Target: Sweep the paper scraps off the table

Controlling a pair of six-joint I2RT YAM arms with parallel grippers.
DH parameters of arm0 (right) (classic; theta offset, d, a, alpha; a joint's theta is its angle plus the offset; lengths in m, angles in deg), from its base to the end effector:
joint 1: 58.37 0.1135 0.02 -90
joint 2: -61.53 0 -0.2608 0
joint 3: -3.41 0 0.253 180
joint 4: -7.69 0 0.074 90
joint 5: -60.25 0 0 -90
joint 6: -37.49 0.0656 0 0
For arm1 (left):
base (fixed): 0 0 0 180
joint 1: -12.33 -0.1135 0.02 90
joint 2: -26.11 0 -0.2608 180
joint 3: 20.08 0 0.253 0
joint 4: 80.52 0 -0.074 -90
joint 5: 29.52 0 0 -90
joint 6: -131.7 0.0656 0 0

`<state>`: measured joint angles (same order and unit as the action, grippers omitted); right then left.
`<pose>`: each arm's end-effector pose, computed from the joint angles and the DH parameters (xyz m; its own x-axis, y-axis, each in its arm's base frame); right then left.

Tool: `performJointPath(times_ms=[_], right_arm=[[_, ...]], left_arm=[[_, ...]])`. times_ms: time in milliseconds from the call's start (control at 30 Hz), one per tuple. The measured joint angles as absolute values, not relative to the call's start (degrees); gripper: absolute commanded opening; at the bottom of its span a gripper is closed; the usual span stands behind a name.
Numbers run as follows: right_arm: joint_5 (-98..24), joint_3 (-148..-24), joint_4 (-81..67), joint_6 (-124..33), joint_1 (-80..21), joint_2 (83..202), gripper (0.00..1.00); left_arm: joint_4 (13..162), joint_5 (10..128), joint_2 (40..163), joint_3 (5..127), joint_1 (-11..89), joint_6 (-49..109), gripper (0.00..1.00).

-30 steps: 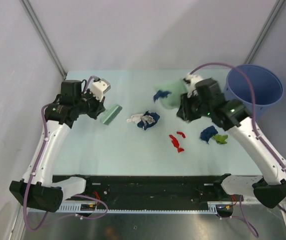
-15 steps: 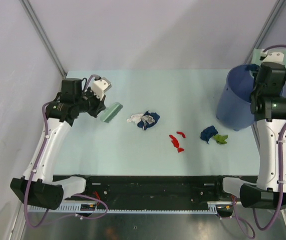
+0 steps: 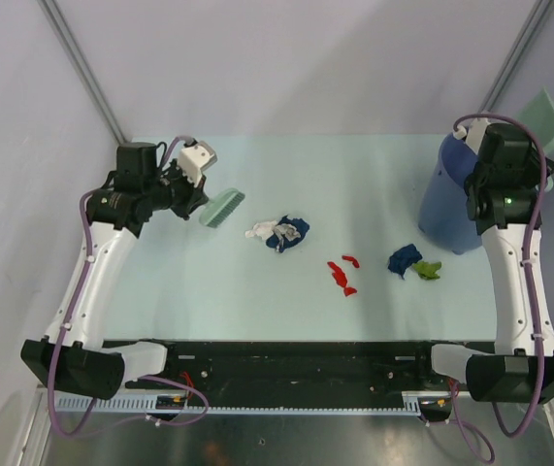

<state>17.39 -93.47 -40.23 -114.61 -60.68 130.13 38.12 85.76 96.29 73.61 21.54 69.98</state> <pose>0.2572 -0.0585 0.4363 -0.7910 -0.5697 -0.2230 0.0388 0.3170 -0.9476 0.2609 -0.0707 0.3780 -0.3071 0.4838 -0.8195 0.7075 0.6920 0.1434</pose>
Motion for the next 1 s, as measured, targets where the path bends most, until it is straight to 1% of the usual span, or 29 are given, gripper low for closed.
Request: performJointPath(times_ms=[167, 300, 467, 567, 633, 733, 867, 1000], right_arm=[[15.9, -92.9, -38.1, -122.5, -60.8, 131.2, 0.00], [15.2, -92.0, -36.0, -125.9, -61.5, 132.7, 0.00], [15.6, -89.4, -30.1, -129.8, -61.9, 133.4, 0.00], [17.9, -89.3, -24.7, -131.0, -60.2, 133.3, 0.00], [19.6, -89.4, -21.1, -130.3, -56.3, 133.0, 0.00], [20.4, -90.3, -20.5, -125.5, -46.8, 131.8, 0.00], [21.7, -95.5, -24.8, -112.6, -32.4, 131.2, 0.00], [23.6, -98.2, -31.7, -98.6, -23.4, 130.7, 0.00]], left_arm=[[38.1, 86.6, 95.6, 73.6, 21.5, 71.0, 0.00], [38.1, 87.0, 95.0, 73.6, 21.5, 71.7, 0.00], [38.1, 88.3, 95.0, 73.2, 21.5, 72.0, 0.00], [38.1, 89.2, 95.0, 73.0, 21.5, 72.1, 0.00], [38.1, 90.2, 95.1, 73.0, 21.5, 72.0, 0.00], [38.1, 91.6, 95.6, 73.0, 21.5, 71.2, 0.00], [38.2, 92.5, 97.0, 72.7, 22.3, 70.0, 0.00], [38.3, 90.8, 98.4, 72.0, 27.3, 69.5, 0.00]])
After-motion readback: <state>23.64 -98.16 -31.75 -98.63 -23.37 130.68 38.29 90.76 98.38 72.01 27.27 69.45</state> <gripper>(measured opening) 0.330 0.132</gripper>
